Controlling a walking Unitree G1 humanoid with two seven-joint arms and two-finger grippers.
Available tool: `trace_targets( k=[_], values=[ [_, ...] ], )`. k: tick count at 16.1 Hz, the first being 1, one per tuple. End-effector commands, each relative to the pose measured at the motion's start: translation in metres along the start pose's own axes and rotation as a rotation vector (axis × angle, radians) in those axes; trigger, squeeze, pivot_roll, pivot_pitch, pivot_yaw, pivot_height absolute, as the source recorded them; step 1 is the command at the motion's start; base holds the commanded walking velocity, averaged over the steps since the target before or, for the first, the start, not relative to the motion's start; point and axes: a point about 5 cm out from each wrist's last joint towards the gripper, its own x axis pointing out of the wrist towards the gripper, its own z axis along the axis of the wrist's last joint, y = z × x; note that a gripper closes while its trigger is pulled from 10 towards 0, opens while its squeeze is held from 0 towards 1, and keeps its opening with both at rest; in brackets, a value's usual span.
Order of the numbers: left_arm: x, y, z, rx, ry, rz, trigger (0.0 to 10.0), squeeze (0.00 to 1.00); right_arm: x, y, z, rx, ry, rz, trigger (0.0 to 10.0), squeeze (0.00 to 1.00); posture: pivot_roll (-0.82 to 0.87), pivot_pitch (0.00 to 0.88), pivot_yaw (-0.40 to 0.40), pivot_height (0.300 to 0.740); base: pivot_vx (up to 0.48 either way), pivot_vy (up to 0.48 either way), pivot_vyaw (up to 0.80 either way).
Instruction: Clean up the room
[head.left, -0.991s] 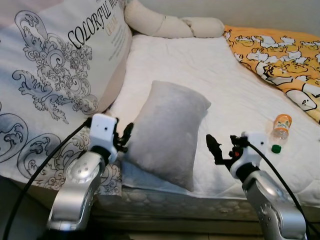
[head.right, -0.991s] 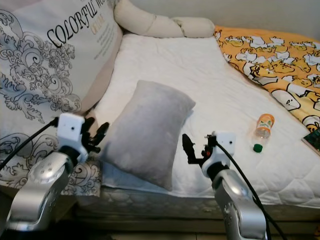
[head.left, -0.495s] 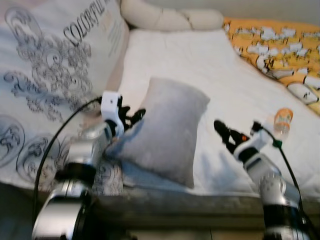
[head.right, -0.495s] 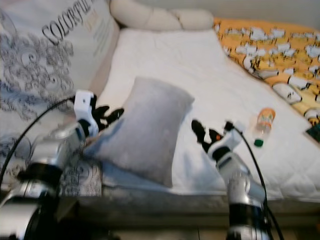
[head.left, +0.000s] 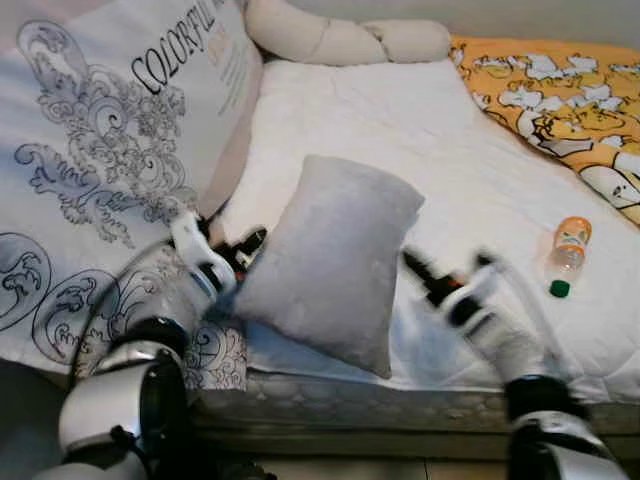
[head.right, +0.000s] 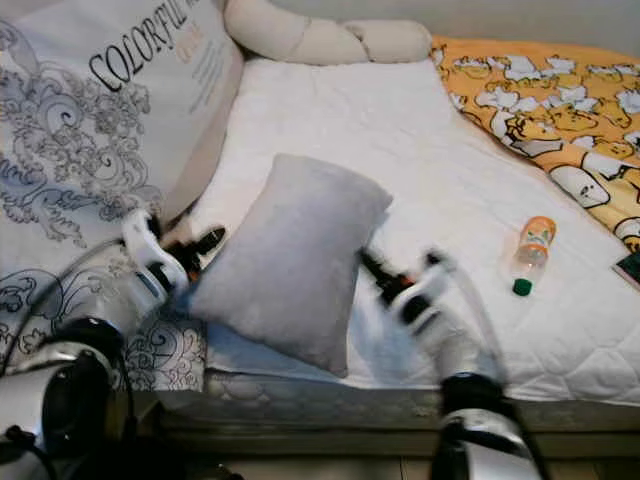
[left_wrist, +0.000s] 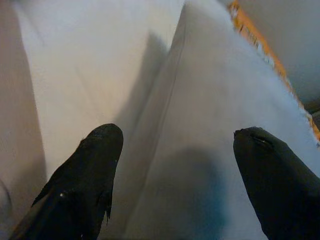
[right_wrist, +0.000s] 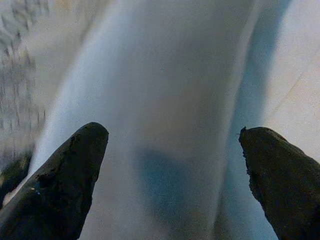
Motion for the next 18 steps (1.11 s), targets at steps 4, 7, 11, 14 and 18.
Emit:
trace_targets(
  k=[4, 7, 11, 14, 18],
  values=[
    [0.001, -0.01, -0.052, 0.18, 0.284, -0.112, 10.0, 0.0, 0.014, 0.012, -0.023, 0.004, 0.079, 0.031, 10.0, 0.0, -0.06, 0.0, 0.006, 0.74, 0.0, 0.0, 0.0],
    [0.003, -0.016, -0.052, 0.126, 0.265, -0.158, 10.0, 0.0, 0.016, 0.01, -0.025, -0.019, 0.098, 0.01, 10.0, 0.0, -0.06, 0.0, 0.009, 0.74, 0.0, 0.0, 0.0],
    [0.005, -0.024, -0.056, 0.149, 0.281, -0.226, 0.0, 0.0, 0.017, 0.01, -0.029, -0.046, 0.111, 0.02, 0.0, 0.0, -0.06, 0.0, 0.011, 0.74, 0.0, 0.0, 0.0],
    [0.006, -0.027, -0.057, 0.151, 0.279, -0.237, 0.0, 0.0, 0.018, 0.012, -0.031, -0.056, 0.114, 0.031, 0.0, 0.0, -0.06, 0.0, 0.013, 0.74, 0.0, 0.0, 0.0],
    [0.006, -0.026, -0.057, 0.163, 0.281, -0.234, 0.0, 0.0, 0.019, 0.012, -0.031, -0.062, 0.108, 0.033, 0.0, 0.0, -0.05, 0.0, 0.014, 0.74, 0.0, 0.0, 0.0]
  ],
)
